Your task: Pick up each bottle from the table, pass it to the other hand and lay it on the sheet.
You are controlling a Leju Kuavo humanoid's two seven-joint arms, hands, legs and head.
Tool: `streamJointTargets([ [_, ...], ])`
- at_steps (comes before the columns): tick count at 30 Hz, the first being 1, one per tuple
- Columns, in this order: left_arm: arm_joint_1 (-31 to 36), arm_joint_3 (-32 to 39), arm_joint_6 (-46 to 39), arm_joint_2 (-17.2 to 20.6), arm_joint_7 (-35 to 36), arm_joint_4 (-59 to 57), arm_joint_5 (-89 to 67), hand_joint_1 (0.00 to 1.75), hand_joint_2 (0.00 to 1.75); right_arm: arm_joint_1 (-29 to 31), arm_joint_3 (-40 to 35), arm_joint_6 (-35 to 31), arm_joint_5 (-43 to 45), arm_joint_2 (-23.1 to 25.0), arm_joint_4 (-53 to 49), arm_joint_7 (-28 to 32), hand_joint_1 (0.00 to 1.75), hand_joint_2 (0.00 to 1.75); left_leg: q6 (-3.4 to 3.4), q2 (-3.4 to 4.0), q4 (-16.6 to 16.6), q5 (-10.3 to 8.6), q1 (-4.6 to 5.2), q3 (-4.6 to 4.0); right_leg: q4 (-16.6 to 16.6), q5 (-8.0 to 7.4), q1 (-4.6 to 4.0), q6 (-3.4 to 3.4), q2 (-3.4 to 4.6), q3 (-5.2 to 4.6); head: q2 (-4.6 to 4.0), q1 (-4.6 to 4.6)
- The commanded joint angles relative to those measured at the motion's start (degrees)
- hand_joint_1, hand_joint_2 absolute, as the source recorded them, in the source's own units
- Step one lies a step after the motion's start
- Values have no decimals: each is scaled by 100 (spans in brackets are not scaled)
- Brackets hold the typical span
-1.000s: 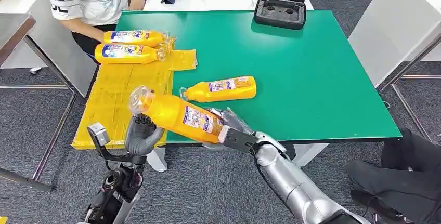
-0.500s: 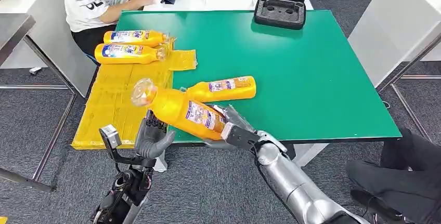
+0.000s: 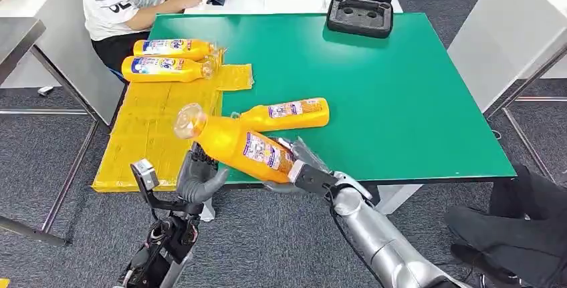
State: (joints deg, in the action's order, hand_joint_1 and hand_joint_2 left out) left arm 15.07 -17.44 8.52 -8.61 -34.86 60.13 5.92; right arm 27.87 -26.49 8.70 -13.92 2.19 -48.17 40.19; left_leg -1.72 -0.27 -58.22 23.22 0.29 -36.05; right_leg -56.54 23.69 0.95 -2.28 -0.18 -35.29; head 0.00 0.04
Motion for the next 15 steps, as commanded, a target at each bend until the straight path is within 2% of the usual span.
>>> streamJointTargets([
  [1,113,-302,13,31,-21,-74,-172,0,175,39,212,5,19,-16,40,-19,168,175,7,-1,2,6,-3,13,3,6,-4,6,-2,15,0,0],
  [6,-33,-421,-131,58,-63,250,-404,0,175,6,315,-9,4,-45,-4,-19,164,175,8,-1,0,9,-4,17,2,8,-4,8,-1,19,0,0],
  [8,-69,-434,-143,58,-66,314,-423,0,175,8,345,-5,9,-47,-8,-19,171,175,10,1,0,11,-6,21,2,10,-6,9,0,23,0,0],
  [12,-134,-552,-125,94,-11,402,-545,0,175,-39,461,46,59,-100,-110,-19,162,175,7,-3,2,5,-3,12,3,6,-3,7,-4,14,0,0],
  [15,-132,-553,-129,90,-9,402,-550,0,175,-45,463,45,52,-105,-117,-19,162,175,8,1,1,8,-4,16,3,7,-4,7,0,18,0,0],
])
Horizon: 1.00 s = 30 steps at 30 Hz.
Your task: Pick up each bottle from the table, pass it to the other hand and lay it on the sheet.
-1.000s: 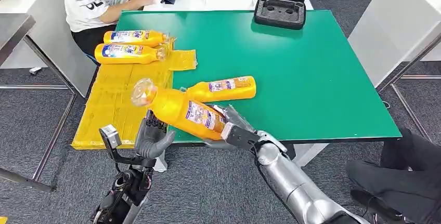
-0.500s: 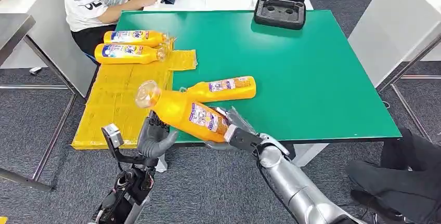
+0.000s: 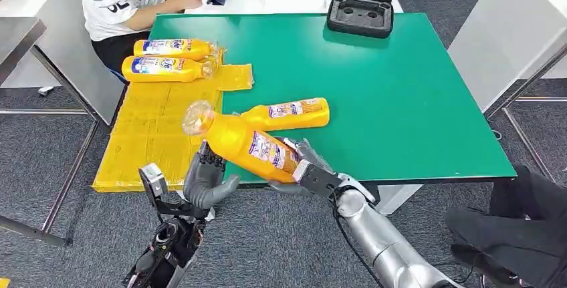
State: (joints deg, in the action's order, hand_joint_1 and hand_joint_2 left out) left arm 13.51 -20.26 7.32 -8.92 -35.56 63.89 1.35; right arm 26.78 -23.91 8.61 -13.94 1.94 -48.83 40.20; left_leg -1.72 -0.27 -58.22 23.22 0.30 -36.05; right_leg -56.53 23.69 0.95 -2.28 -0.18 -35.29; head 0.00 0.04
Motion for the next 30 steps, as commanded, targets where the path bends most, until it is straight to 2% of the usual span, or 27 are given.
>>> streamJointTargets([
  [1,24,-271,-8,121,61,26,-93,0,175,64,205,54,54,-80,-51,-20,162,175,8,1,3,7,-3,17,3,7,-4,8,0,18,0,2],
  [9,66,-370,292,96,197,-5,-2,0,175,48,173,93,-206,13,120,-20,166,175,10,3,2,10,-5,21,4,8,-6,9,2,22,0,0],
  [19,627,-521,196,26,552,-678,-177,0,175,-4,-79,100,-566,230,525,-20,166,175,13,-4,3,9,-11,29,7,8,-11,12,-6,33,0,0],
  [20,644,-542,203,24,551,-708,-188,0,175,-5,-93,113,-583,227,547,-20,171,175,11,-2,2,7,-8,23,6,6,-9,10,-3,26,0,0],
  [21,653,-559,213,21,550,-726,-194,0,175,-12,-90,118,-577,223,552,-20,168,175,7,-2,5,2,-3,14,4,3,-3,6,-3,14,0,2],
  [22,671,-584,224,20,555,-759,-207,0,175,-14,-94,119,-586,215,574,-20,175,175,10,-6,3,6,-8,22,7,6,-8,9,-7,27,0,0],
  [23,690,-616,219,4,563,-792,-234,0,175,-26,-103,136,-584,203,583,-20,169,175,9,-4,4,5,-7,20,7,5,-7,8,-5,23,0,0],
  [30,784,-644,159,-32,563,-1009,-246,0,175,-19,-200,170,-560,189,608,-20,169,175,9,-1,3,8,-6,23,6,7,-6,8,-2,25,0,0],
])
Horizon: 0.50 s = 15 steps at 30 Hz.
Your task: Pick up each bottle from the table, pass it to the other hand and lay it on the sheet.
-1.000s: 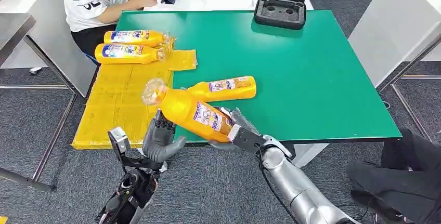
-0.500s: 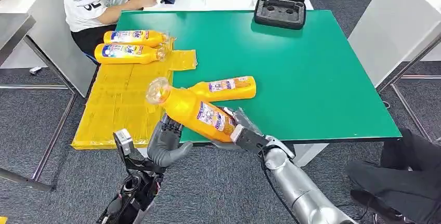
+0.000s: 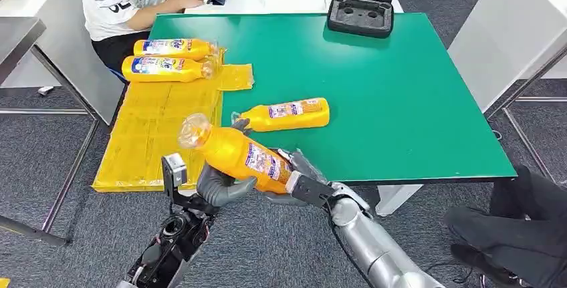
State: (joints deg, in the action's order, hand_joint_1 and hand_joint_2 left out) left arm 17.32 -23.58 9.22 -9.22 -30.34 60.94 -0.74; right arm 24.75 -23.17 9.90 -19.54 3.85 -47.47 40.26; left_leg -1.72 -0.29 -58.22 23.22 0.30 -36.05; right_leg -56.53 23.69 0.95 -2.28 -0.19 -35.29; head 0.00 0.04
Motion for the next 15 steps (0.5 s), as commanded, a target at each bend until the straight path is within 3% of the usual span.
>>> streamJointTargets([
  [1,402,-309,-32,1,42,-724,-32,0,175,189,-281,44,-6,1,483,-26,171,175,8,3,3,7,-4,21,4,6,-4,8,2,21,0,2],
  [11,366,-202,145,-24,2,-795,272,0,175,214,-313,17,-72,2,597,-26,168,175,6,0,3,3,-2,12,3,4,-3,5,-1,12,0,0],
  [12,356,-195,238,-33,-23,-810,352,7,175,211,-315,29,-69,3,596,-26,166,175,9,1,2,8,-6,21,5,7,-7,8,-1,23,0,0],
  [13,358,-198,278,-29,-35,-816,377,59,175,215,-321,33,-74,-1,603,-26,164,175,7,3,3,6,-5,17,5,5,-5,7,1,18,0,0],
  [14,358,-198,278,-29,-35,-816,377,59,175,215,-321,33,-74,-1,603,-26,164,175,10,5,1,11,-8,25,5,8,-8,9,3,27,0,0],
  [15,359,-197,287,-32,-40,-826,390,138,175,214,-323,28,-78,0,606,-26,168,175,9,5,3,9,-6,24,5,7,-6,9,3,25,0,0],
])
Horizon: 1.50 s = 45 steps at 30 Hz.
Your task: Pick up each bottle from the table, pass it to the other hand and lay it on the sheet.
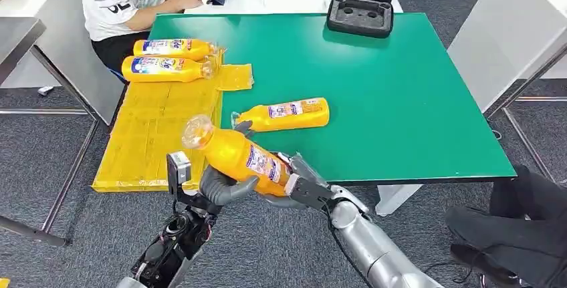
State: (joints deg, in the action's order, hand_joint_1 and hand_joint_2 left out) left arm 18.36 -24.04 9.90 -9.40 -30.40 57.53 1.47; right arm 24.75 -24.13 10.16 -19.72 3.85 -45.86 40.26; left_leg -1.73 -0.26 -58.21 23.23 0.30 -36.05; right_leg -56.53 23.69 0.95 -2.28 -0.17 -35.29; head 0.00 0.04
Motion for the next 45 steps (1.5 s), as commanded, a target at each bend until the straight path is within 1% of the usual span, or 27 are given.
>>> streamJointTargets([
  [1,262,-135,306,-21,-37,-515,255,166,175,218,-229,2,-59,-3,449,-26,166,175,8,0,2,6,-4,16,4,5,-4,7,-1,17,0,0],
  [2,268,-119,365,-20,-36,-541,328,175,175,223,-233,-1,-58,-5,456,-26,164,175,12,-1,2,11,-9,29,6,10,-9,11,-2,32,0,0],
  [5,258,-114,373,-19,-64,-533,359,175,175,225,-242,3,-55,-12,457,-26,162,175,6,0,3,4,-2,12,3,3,-2,5,-1,12,0,0],
  [6,258,-114,373,-19,-64,-533,359,175,175,225,-242,3,-55,-12,457,-26,162,175,11,2,-1,11,-8,24,3,9,-8,10,1,26,0,0],
  [9,258,-114,373,-19,-64,-533,359,175,175,225,-242,3,-55,-12,457,-26,162,175,7,-2,1,4,-5,10,3,3,-5,7,-3,13,0,0],
  [10,258,-114,373,-19,-64,-533,359,175,175,225,-242,3,-55,-12,457,-26,162,175,11,-1,1,10,-8,25,4,9,-9,11,-2,27,0,0],
  [12,258,-114,373,-19,-64,-533,359,175,175,225,-242,3,-55,-12,457,-26,162,175,7,0,2,4,-4,12,3,4,-4,6,0,13,0,0],
  [13,258,-114,373,-19,-64,-533,359,175,175,225,-242,3,-55,-12,457,-26,162,175,11,2,-1,12,-8,24,3,9,-9,10,1,27,0,2],
  [17,231,-112,418,-12,-85,-500,405,175,175,233,-252,9,-50,-23,459,-26,164,175,9,0,2,7,-6,17,4,5,-6,8,0,19,0,0],
  [18,175,-110,416,-7,-111,-423,425,175,175,257,-263,6,-46,-28,489,-26,159,175,12,1,2,13,-9,31,6,10,-9,11,0,33,0,0],
  [19,155,-110,407,-6,-112,-388,427,175,175,265,-266,1,-45,-24,501,-26,164,175,10,2,1,10,-6,22,4,8,-7,9,1,24,0,0],
  [21,110,-96,377,1,-127,-282,440,175,175,282,-277,7,-36,-15,520,-26,157,175,8,2,3,6,-4,15,4,4,-4,7,1,16,0,0],
  [22,103,-86,365,3,-129,-259,446,175,175,291,-283,3,-42,-13,530,-26,161,175,12,4,0,13,-8,27,4,10,-9,11,3,29,0,0],
  [24,88,-68,333,6,-131,-218,451,175,175,308,-282,-13,-38,-3,546,-26,157,175,6,3,1,5,-3,11,2,3,-4,6,3,11,0,0],
  [25,81,-57,317,3,-131,-199,453,175,175,313,-271,-15,-22,3,544,-26,150,175,10,7,1,11,-6,24,3,7,-7,10,6,23,0,0],
  [26,76,-45,287,0,-128,-174,448,175,175,311,-246,-48,2,7,538,-26,12,175,9,6,0,9,-6,18,2,6,-6,9,5,19,0,0],
  [27,58,-32,201,-5,-114,-117,414,175,175,326,-157,-169,9,44,584,-26,0,175,6,3,1,4,-3,8,2,2,-3,5,3,8,0,0],
  [29,19,-10,111,2,-94,-22,385,175,175,326,-43,-166,43,68,534,-26,0,175,10,6,-2,9,-6,16,1,6,-6,9,6,17,0,0],
  [30,2,6,34,7,-75,25,360,175,175,320,64,-168,-3,80,499,-26,0,0,7,5,1,5,-4,10,2,3,-4,7,4,9,0,2],
  [33,-15,55,-75,41,-45,87,301,175,175,258,233,-95,-18,60,306,-26,0,0,17,9,-2,21,-14,40,5,15,-15,16,8,43,0,0],
  [34,-17,77,-87,57,-45,97,300,175,175,254,276,-65,8,60,283,-26,0,0,18,9,-4,22,-12,40,2,17,-13,16,8,42,0,0],
  [35,-25,99,-122,64,-38,113,280,175,175,230,319,-27,22,53,214,-26,0,0,10,8,1,10,-6,20,4,6,-7,9,7,20,0,0],
  [40,-71,226,-319,114,-71,177,199,175,175,232,393,53,-6,26,78,-26,0,0,16,10,0,18,-10,34,3,12,-10,15,9,34,0,0],
  [41,-82,284,-436,144,-120,222,158,175,175,217,391,124,40,15,-12,-26,0,0,10,9,0,10,-5,17,1,6,-6,10,8,17,0,0],
  [43,-73,411,-630,204,-163,303,91,175,175,166,399,155,96,-23,-182,-26,0,0,16,12,-1,18,-10,31,2,12,-10,15,12,31,0,-2],
  [44,-49,502,-775,253,-192,348,32,175,175,132,412,247,181,-43,-311,-26,0,0,12,9,1,11,-7,21,2,7,-7,11,8,21,0,0],
  [45,17,658,-1205,305,-267,384,-175,175,175,103,428,308,262,-70,-437,-26,0,0,15,13,-2,15,-9,26,0,10,-9,14,12,25,0,0],
])
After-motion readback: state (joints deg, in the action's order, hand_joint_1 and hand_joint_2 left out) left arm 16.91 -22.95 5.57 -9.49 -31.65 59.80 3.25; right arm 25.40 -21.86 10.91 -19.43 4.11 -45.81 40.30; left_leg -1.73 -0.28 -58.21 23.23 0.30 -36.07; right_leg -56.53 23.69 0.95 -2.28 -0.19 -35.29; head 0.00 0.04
